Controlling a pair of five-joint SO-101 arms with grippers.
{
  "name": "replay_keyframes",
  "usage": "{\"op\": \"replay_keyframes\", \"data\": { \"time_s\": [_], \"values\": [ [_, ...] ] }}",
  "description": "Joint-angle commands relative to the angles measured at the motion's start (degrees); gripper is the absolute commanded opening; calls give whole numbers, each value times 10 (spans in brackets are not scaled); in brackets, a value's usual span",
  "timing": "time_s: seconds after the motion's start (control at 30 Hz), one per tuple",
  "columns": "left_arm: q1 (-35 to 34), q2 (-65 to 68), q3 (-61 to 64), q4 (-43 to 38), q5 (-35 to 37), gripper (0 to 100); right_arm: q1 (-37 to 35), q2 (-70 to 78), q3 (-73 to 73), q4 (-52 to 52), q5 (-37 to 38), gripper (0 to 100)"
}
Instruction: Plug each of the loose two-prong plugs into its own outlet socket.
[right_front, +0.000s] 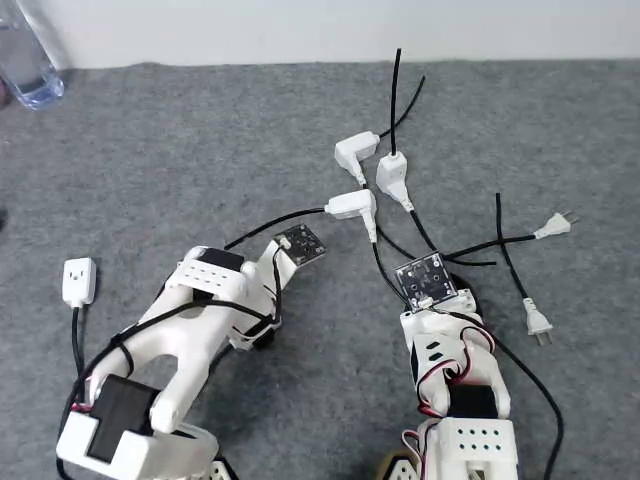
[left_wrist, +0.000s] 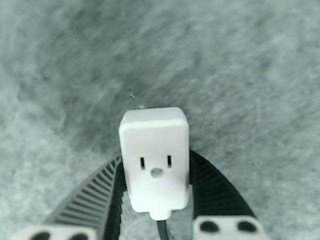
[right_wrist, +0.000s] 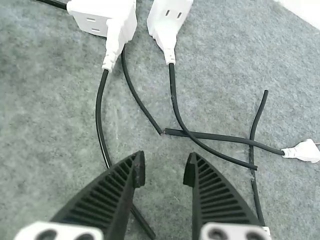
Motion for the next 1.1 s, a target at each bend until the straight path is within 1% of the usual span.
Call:
{"op": "replay_keyframes", "data": {
  "time_s": [0.0, 0.07, 0.13, 0.23, 0.37, 0.43, 0.5, 0.63, 0.73, 0.8, 0.87, 0.93, 1.0, 1.07],
  "values": [
    [9, -2, -12, 2, -7, 13, -2, 1, 9, -6, 5, 137],
    [10, -1, -23, 11, -39, 13, -2, 1, 9, -6, 5, 137],
    [11, -1, -36, 28, -97, 12, -2, 1, 9, -6, 5, 136],
    [11, -4, -57, 55, -203, 12, 3, -4, 9, -7, 4, 136],
    [11, -1, -91, 121, -384, 12, 3, -4, 9, -10, 4, 136],
    [14, -1, -110, 149, -449, 12, 3, -4, 9, -11, 4, 136],
    [25, -1, -124, 170, -484, 12, 3, -4, 9, -11, 4, 136],
    [84, 0, -123, 174, -488, 12, 3, -4, 9, -11, 3, 136],
    [131, 0, -107, 144, -478, 12, 3, -4, 9, -11, 3, 136],
    [152, 0, -90, 98, -440, 12, 3, -4, 9, -11, 4, 136],
    [158, 0, -74, 39, -391, 12, 3, -4, 9, -11, 4, 136],
    [157, 0, -63, -3, -340, 12, 3, -4, 9, -11, 4, 136],
    [158, 0, -60, -18, -309, 12, 3, -4, 9, -11, 4, 136],
    [160, 0, -60, -19, -297, 13, 2, -4, 9, -10, 4, 136]
  ]
}}
